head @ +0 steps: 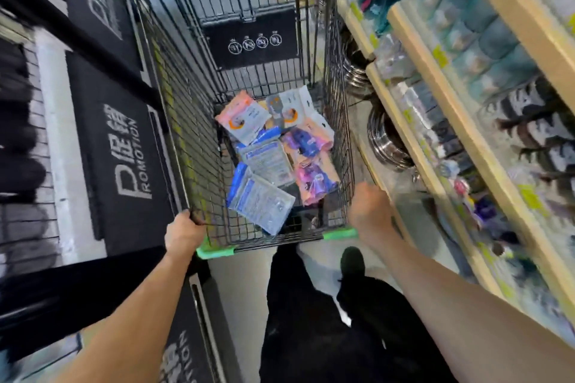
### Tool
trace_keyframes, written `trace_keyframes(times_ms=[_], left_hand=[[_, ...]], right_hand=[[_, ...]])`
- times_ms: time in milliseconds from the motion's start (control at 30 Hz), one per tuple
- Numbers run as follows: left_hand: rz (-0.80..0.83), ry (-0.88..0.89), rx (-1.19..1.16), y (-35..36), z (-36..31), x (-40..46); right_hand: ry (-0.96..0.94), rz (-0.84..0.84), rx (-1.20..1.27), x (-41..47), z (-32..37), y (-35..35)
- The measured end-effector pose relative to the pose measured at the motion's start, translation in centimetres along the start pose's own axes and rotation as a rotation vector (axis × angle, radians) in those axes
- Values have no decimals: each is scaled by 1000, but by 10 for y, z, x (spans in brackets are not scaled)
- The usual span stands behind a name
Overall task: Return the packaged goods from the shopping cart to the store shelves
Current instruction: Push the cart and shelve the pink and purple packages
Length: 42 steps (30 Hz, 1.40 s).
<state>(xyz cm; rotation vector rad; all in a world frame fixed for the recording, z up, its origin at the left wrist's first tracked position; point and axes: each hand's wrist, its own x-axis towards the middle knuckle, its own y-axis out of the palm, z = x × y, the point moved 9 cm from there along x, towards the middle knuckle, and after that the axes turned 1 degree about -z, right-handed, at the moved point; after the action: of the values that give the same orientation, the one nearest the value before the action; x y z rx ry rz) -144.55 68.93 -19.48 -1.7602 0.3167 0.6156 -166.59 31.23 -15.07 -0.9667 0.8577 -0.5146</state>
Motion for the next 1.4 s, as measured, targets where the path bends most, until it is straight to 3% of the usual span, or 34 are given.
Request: trace_keyframes(times_ms=[100,500,633,800,1167,1267,1400], left_hand=[[-25,-20,38,24,6,-40],[89,-60,114,100,112,-175],[100,-26,109,116,158,-215],[100,-32,126,136,219,-273],[179,-103,73,216,324,-423],[241,-79,159,237,337,-459],[289,-58,509,260,353,-496]], right_hand=[[15,101,-122,-15,-29,1],[-44,164,-176,-141,-120,30],[-48,90,-172,-196,-141,40],[-60,145,-172,-268,-175,67],[-112,72,-92,-388,-294,93],[-118,82,-120,-414,-328,100],[-156,86,-97,-452,-351,99]])
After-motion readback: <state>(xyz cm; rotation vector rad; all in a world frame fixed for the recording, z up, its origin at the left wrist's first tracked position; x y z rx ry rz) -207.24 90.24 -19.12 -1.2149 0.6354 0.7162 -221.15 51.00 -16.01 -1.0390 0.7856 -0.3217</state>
